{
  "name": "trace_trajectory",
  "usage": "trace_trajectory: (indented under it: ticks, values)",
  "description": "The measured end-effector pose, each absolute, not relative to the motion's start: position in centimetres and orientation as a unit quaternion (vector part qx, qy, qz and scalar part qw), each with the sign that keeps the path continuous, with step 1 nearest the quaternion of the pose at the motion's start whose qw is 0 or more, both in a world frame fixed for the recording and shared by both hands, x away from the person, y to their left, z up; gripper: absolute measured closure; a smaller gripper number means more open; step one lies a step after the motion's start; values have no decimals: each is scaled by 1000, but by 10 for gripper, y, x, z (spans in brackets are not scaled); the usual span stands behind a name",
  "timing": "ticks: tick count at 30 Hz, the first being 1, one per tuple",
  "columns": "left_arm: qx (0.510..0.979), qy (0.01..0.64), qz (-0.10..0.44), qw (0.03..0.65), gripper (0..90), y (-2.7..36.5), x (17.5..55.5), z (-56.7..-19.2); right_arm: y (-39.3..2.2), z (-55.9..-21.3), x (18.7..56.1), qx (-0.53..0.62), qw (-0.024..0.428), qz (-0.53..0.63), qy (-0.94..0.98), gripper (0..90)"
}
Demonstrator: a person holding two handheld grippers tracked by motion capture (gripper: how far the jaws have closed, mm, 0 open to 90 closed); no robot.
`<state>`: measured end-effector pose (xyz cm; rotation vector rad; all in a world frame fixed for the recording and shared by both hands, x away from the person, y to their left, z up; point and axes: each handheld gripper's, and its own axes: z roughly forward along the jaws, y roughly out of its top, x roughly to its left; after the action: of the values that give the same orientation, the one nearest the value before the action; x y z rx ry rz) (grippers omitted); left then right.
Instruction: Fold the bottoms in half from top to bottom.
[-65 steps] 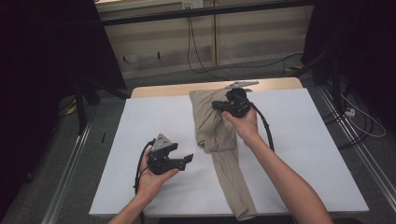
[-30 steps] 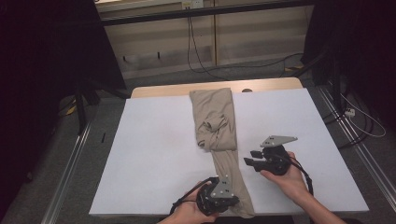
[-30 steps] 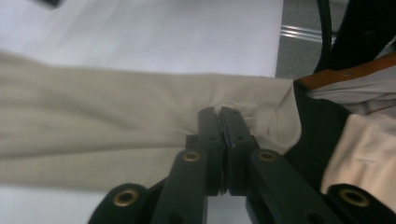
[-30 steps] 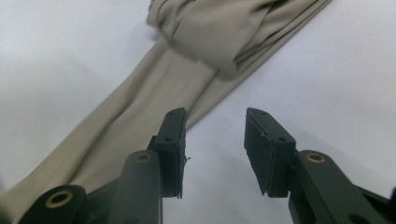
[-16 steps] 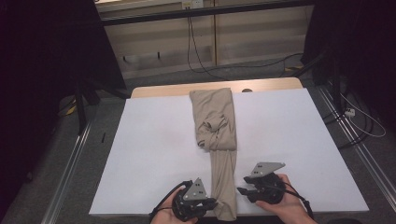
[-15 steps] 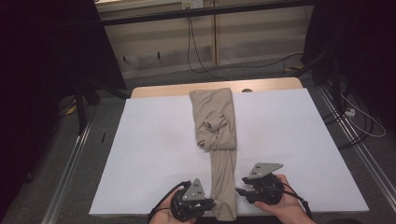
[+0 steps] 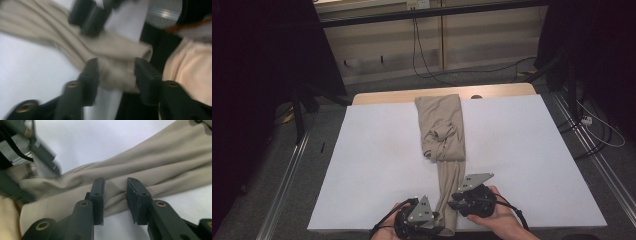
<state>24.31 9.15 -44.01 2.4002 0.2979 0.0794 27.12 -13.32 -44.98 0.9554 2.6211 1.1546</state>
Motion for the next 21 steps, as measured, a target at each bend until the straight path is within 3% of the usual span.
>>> trace_trajectory:
  ticks: [1,3,8,14,17,19,21]
  values:
    - [929,115,35,350,754,92,242,-441,-136,-450,270,318,60,382,866,695]
    - [929,119,29,350,865,94,241,-440,-140,-449,267,323,55,388,862,697]
    - [905,171,7,390,884,103,248,-432,-150,-443,247,306,47,404,861,707]
    - [874,213,-10,437,882,110,254,-420,-137,-446,239,277,51,398,873,550]
    - [870,217,-10,443,881,112,255,-417,-121,-450,240,259,88,370,888,614]
    - [868,223,6,444,881,114,257,-416,-117,-450,241,250,92,373,889,849]
    - [865,235,10,443,881,119,259,-416,-121,-449,240,259,88,373,887,893]
